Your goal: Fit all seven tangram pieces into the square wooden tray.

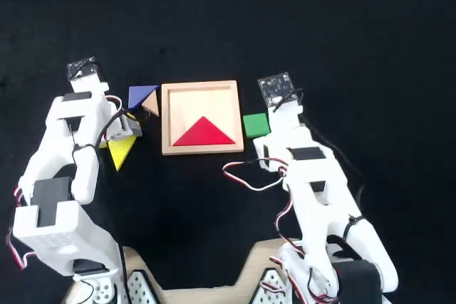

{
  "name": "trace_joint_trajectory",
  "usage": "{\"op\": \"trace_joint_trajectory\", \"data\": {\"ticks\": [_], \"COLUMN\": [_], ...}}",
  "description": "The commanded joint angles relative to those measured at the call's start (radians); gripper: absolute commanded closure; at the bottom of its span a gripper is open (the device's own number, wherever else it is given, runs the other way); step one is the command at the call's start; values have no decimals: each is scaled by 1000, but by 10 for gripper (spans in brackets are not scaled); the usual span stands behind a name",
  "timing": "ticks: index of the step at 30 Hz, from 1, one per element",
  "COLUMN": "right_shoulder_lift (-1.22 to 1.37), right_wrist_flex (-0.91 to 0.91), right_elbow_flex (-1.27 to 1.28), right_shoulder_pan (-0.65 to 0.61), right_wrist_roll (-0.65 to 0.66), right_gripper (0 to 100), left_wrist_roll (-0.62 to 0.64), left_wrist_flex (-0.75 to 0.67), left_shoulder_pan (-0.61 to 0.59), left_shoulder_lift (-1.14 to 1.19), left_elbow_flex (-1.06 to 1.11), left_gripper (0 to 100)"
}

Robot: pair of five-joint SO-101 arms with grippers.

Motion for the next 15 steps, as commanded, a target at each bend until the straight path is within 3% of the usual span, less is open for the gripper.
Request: {"op": "trace_joint_trajectory", "data": {"ticks": [1, 7, 15], "right_shoulder_lift": [-31, -31, -31], "right_wrist_flex": [-20, -20, -21], "right_elbow_flex": [-4, -4, -5], "right_shoulder_pan": [-20, -20, -20], "right_wrist_roll": [2, 2, 2], "right_gripper": [984, 984, 984], "left_wrist_roll": [5, 14, 54], "left_wrist_flex": [28, 35, 172], "left_shoulder_pan": [4, 2, 74], "left_shoulder_lift": [11, 6, -101], "left_elbow_flex": [-58, -51, -84], "left_gripper": [745, 750, 747]}}
